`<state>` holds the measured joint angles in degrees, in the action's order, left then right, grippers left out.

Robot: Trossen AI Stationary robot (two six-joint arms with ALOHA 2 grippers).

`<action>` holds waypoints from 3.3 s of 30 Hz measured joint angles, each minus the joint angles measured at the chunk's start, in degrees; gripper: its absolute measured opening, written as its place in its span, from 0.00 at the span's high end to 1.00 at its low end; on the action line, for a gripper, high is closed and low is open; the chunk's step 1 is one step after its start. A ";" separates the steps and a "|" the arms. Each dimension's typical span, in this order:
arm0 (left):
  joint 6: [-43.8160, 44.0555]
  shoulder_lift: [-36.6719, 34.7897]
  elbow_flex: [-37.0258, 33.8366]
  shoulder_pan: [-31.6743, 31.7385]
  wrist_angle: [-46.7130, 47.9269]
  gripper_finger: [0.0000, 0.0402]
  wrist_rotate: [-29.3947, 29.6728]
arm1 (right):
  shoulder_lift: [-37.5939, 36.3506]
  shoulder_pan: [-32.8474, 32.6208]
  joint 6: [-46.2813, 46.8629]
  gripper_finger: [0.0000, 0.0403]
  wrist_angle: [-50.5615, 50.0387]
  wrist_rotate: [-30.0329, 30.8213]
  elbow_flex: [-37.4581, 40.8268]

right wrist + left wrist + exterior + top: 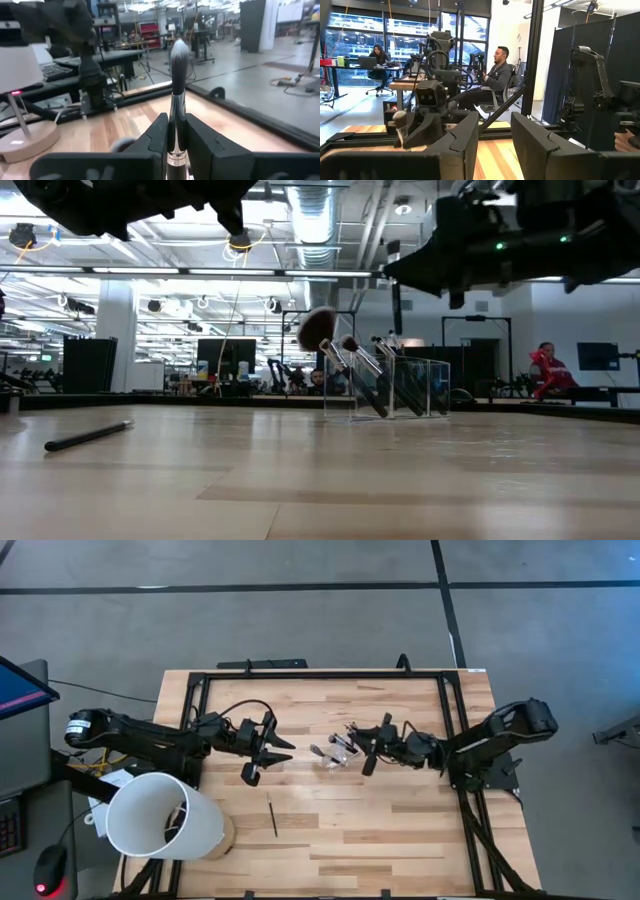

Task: Put items in baskets/containers
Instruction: Put the black blush brush into the transparent organizer

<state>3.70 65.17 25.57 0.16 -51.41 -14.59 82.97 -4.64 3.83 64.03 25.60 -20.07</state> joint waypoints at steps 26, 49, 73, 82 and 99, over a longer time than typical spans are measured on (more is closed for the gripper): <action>-0.48 0.02 0.01 0.00 0.01 0.72 0.00 | 8.27 1.90 4.34 0.90 -5.15 -0.74 -1.19; -0.43 0.02 0.01 -0.01 0.01 0.72 0.00 | 8.27 1.90 5.80 0.88 -8.77 -1.24 -1.19; -0.43 0.04 0.01 -0.01 0.03 0.72 0.00 | 8.21 2.53 8.34 0.87 -14.14 -1.44 -1.19; -0.43 0.04 0.01 -0.01 0.05 0.72 0.00 | 8.23 2.53 8.78 0.86 -16.02 -1.49 -1.19; -0.43 0.04 0.01 -0.02 0.05 0.72 0.00 | 8.23 2.51 8.18 0.85 -15.58 -1.70 -1.19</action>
<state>3.27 65.21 25.58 0.15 -51.35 -14.59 91.20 -2.13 12.01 48.45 23.90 -21.26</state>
